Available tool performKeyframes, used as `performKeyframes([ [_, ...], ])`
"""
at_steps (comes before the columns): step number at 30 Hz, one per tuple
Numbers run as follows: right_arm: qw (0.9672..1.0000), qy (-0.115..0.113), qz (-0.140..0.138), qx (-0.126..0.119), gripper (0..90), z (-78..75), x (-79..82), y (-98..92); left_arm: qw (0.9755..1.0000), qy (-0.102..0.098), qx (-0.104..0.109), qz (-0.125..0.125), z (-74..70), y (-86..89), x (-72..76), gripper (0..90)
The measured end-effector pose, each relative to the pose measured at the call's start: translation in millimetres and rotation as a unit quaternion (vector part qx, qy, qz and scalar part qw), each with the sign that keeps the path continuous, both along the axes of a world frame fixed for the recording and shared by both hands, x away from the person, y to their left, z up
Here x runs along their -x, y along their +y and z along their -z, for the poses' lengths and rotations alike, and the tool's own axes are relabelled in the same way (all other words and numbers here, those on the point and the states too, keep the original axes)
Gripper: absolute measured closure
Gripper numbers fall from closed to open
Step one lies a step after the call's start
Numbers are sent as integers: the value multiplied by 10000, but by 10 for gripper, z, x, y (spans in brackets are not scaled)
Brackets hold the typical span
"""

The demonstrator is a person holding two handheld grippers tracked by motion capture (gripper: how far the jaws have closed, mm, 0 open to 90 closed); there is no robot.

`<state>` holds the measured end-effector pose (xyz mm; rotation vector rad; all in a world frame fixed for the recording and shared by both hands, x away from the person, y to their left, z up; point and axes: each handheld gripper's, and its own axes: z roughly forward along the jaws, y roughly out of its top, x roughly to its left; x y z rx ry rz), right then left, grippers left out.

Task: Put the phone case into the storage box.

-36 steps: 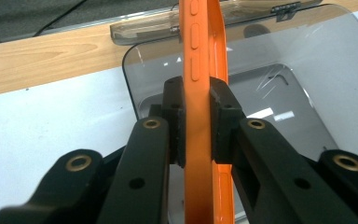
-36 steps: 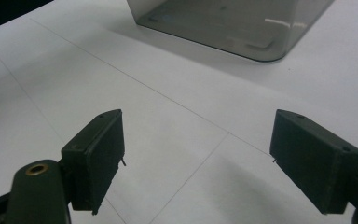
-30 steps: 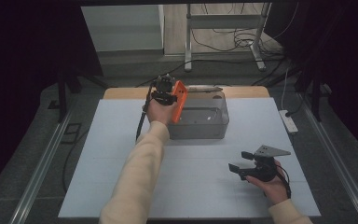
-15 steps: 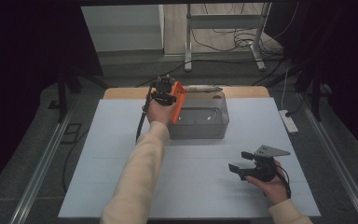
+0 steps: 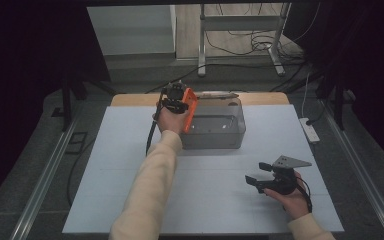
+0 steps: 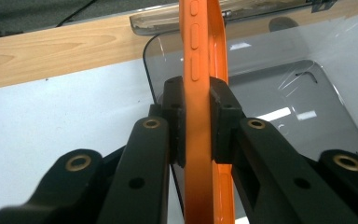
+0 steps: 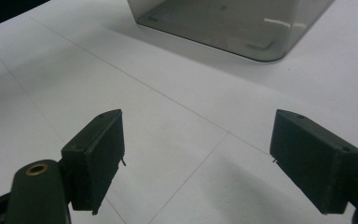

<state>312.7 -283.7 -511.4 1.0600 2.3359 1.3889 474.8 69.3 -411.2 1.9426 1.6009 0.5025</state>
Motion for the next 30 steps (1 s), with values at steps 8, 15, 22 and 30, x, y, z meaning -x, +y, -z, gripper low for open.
performKeyframes([
  [8, 10000, -1, -12, 5, 180, 1, 0, 2, 10000, 41, 29, -52, 42, 25, -10, 794],
  [15, 10000, 5, -12, 3, 180, 2, 0, 5, 10000, 31, -7, -80, 64, 16, -8, 794],
  [22, 10000, -4, -14, 3, 180, 2, -1, 5, 9999, 45, -19, -115, 68, -2, -12, 794],
  [30, 10000, -6, -20, -22, 180, 1, -6, 9, 9998, 38, -51, -198, 69, -41, -6, 794],
])
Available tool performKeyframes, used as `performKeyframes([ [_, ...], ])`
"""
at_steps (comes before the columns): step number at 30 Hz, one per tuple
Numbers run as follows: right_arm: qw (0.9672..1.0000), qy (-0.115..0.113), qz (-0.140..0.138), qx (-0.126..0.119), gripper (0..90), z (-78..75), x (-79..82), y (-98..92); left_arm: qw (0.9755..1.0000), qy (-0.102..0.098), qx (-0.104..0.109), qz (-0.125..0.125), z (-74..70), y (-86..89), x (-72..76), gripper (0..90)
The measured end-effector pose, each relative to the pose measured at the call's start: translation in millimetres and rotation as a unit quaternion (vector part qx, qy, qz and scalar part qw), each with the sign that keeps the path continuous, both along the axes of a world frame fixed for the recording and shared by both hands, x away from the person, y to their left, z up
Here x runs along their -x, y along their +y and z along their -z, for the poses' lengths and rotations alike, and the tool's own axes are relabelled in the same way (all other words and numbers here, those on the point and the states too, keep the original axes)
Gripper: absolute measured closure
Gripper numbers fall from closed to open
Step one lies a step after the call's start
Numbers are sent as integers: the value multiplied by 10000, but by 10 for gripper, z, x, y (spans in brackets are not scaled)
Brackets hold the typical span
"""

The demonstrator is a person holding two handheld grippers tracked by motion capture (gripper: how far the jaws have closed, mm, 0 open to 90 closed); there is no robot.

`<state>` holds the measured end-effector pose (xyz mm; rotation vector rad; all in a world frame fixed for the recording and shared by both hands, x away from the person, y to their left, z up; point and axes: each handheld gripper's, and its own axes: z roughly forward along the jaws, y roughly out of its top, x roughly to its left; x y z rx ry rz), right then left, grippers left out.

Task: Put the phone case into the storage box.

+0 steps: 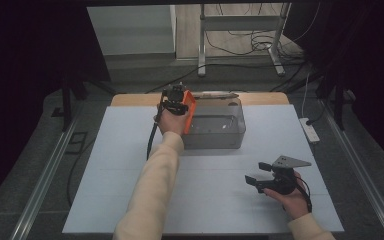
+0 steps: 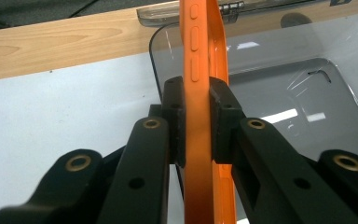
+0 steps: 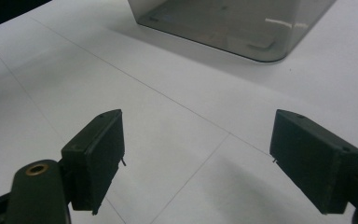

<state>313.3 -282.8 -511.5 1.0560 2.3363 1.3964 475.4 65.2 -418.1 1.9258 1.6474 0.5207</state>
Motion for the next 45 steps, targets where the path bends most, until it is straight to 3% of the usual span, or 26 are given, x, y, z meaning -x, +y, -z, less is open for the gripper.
performKeyframes([
  [10, 10000, -40, -86, -21, 180, -17, -7, -2, 9998, 92, -118, -148, 49, -81, -3, 794],
  [21, 9998, -79, -154, -51, 180, -30, -8, 1, 9992, 59, -238, -327, 76, -142, -10, 794],
  [45, 9999, -68, -152, -16, 180, -19, -12, 7, 9990, 132, -349, -234, 109, -169, 17, 795],
])
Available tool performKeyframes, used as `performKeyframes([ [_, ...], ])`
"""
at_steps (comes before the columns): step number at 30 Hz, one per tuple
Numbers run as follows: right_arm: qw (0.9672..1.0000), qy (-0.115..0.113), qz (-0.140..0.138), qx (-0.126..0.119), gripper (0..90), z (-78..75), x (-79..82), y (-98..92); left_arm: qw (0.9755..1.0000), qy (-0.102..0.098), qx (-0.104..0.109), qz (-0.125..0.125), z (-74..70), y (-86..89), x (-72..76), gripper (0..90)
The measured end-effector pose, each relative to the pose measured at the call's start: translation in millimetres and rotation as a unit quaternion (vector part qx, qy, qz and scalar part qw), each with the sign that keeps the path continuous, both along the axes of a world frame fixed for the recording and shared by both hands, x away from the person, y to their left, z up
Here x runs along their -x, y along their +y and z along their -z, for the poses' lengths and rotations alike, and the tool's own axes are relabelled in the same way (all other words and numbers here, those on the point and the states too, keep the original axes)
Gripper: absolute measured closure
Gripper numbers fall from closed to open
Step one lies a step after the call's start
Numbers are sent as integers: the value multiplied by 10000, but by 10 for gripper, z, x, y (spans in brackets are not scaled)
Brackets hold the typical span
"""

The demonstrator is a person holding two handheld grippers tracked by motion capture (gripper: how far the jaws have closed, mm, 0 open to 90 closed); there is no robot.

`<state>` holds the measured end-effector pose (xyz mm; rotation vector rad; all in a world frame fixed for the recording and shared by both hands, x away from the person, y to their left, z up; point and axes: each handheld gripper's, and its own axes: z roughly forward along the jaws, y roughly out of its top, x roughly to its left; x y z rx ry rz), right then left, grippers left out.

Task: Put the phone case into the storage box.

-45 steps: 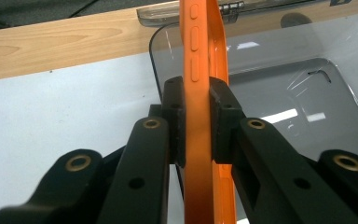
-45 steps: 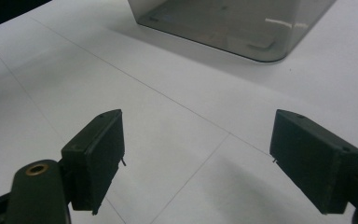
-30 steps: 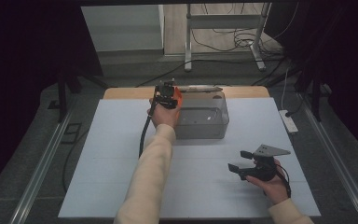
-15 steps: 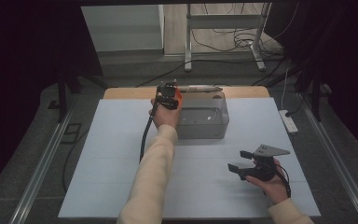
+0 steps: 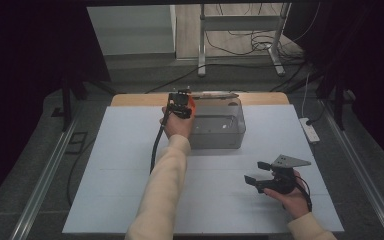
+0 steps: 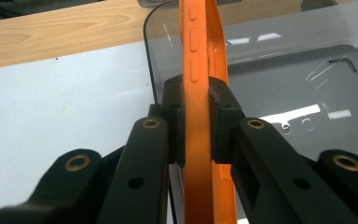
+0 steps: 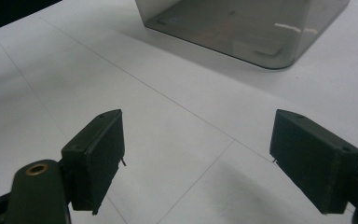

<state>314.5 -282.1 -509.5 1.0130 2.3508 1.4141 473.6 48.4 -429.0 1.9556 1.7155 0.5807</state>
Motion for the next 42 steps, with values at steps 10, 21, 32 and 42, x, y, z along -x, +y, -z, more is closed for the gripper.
performKeyframes([
  [10, 10000, 4, 2, 12, 180, 3, -2, 0, 10000, 54, 36, 37, 73, 4, -1, 794],
  [21, 10000, 12, 4, 21, 180, 6, -5, 0, 9999, 71, 88, 105, 102, -11, 4, 794],
  [32, 10000, 12, 3, 28, 180, 5, -5, -4, 9996, 126, 140, 193, 133, -45, -3, 794],
  [42, 10000, 14, 5, 33, 180, 7, -5, 0, 9998, 173, 89, 109, 172, -41, -2, 794],
])
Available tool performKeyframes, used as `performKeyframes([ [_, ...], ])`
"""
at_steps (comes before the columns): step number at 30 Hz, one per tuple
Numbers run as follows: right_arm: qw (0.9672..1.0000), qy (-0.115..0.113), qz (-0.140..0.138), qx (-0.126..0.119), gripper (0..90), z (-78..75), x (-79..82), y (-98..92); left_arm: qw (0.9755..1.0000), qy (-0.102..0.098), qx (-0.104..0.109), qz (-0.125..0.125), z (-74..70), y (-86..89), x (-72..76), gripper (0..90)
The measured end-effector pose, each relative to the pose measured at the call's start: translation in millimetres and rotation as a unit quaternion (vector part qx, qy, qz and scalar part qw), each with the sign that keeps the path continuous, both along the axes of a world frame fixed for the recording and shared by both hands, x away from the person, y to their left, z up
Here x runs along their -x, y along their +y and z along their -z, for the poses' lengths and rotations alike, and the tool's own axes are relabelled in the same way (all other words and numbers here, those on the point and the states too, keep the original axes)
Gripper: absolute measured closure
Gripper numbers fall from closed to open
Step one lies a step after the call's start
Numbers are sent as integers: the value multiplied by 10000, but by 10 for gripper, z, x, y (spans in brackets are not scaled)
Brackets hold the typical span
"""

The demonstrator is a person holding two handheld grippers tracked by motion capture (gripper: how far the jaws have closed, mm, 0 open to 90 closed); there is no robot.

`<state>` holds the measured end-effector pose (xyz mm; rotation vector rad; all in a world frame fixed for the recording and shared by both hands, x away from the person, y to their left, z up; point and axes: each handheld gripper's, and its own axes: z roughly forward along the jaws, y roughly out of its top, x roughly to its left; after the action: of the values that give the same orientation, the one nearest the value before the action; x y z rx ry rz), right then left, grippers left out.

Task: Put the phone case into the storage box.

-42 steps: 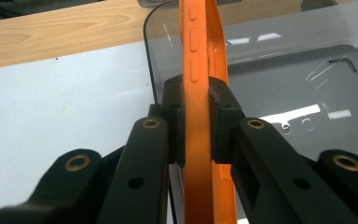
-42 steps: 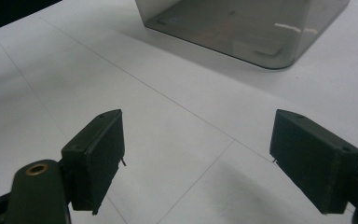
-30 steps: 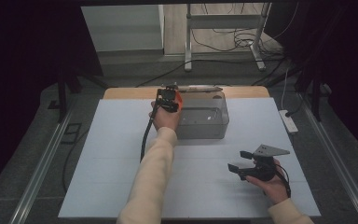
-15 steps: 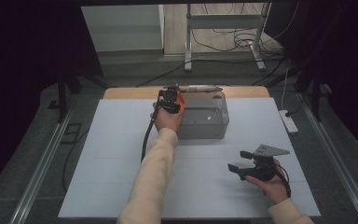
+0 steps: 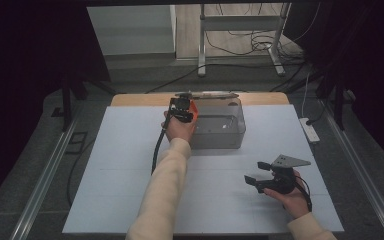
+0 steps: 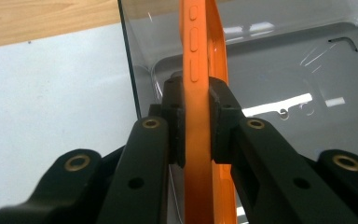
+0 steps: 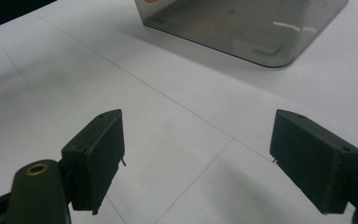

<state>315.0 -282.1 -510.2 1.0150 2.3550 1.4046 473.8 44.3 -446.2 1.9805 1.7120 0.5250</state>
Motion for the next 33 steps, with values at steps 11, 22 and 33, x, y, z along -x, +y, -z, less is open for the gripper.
performKeyframes([
  [11, 10000, -2, -2, 1, 180, -1, -1, -3, 9999, 27, -131, -2, 35, -45, -5, 795],
  [22, 10000, -1, -3, 6, 181, 1, -1, -4, 9997, 63, -224, -63, 96, -62, -7, 794],
  [33, 10000, 1, -2, 15, 181, 3, -2, 1, 9997, 44, -228, -39, 102, -48, 1, 794],
])
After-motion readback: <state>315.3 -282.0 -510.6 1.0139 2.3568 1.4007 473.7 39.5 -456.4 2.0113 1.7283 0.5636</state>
